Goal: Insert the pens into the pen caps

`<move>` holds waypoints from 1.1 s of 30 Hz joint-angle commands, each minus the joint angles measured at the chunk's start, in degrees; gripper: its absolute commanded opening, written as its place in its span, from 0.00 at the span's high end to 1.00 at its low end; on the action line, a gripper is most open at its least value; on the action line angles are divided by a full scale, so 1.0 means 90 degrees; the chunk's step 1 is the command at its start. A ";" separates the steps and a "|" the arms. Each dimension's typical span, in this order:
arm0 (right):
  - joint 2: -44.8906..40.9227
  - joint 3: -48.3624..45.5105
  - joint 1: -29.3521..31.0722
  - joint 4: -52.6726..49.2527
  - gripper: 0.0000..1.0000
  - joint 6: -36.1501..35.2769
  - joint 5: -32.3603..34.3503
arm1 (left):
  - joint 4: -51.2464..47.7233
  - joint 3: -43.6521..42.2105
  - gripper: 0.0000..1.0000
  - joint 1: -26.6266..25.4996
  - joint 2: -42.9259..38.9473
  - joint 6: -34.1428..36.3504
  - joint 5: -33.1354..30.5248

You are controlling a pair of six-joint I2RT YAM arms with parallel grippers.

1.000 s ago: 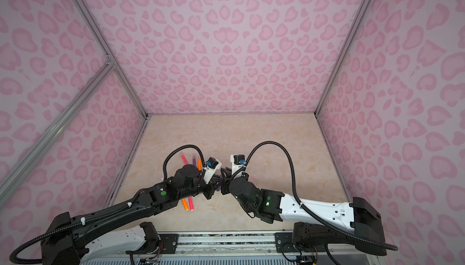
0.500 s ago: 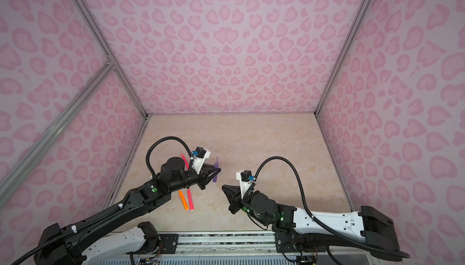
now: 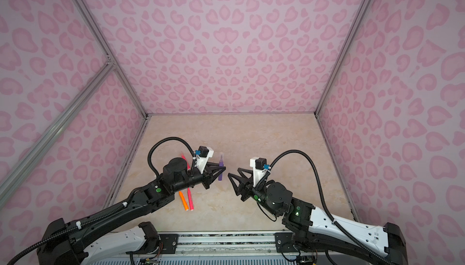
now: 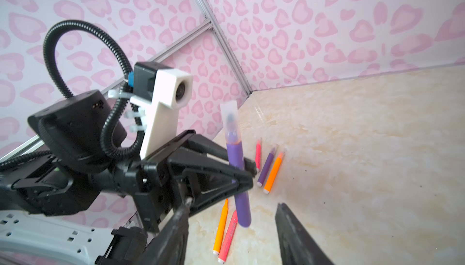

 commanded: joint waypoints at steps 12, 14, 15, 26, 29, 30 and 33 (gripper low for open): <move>0.2110 0.2074 -0.0709 -0.1323 0.33 0.0098 -0.0312 | -0.0116 0.0211 0.96 -0.0625 0.0105 0.0641 -0.1069; 0.2173 0.2140 -0.0737 -0.1291 0.33 0.0048 -0.0308 | -0.0116 0.0232 0.96 -0.0664 0.0119 0.0681 -0.1120; 0.2195 0.2156 -0.0729 -0.1288 0.34 0.0046 -0.0325 | -0.0116 0.0243 0.96 -0.0674 0.0130 0.0698 -0.1145; 0.2343 0.2447 -0.0748 -0.1408 0.55 -0.0001 -0.0392 | -0.0345 0.0332 0.96 -0.0755 0.0295 0.0766 -0.1349; 0.2309 0.2410 -0.0756 -0.1396 0.63 0.0027 -0.0416 | -0.0336 0.0330 0.96 -0.0764 0.0305 0.0768 -0.1349; 0.2304 0.2389 -0.0753 -0.1387 0.66 0.0032 -0.0413 | -0.0339 0.0328 0.96 -0.0765 0.0305 0.0768 -0.1351; 0.2284 0.2331 -0.0754 -0.1357 0.70 0.0075 -0.0440 | -0.0342 0.0332 0.96 -0.0765 0.0287 0.0767 -0.1368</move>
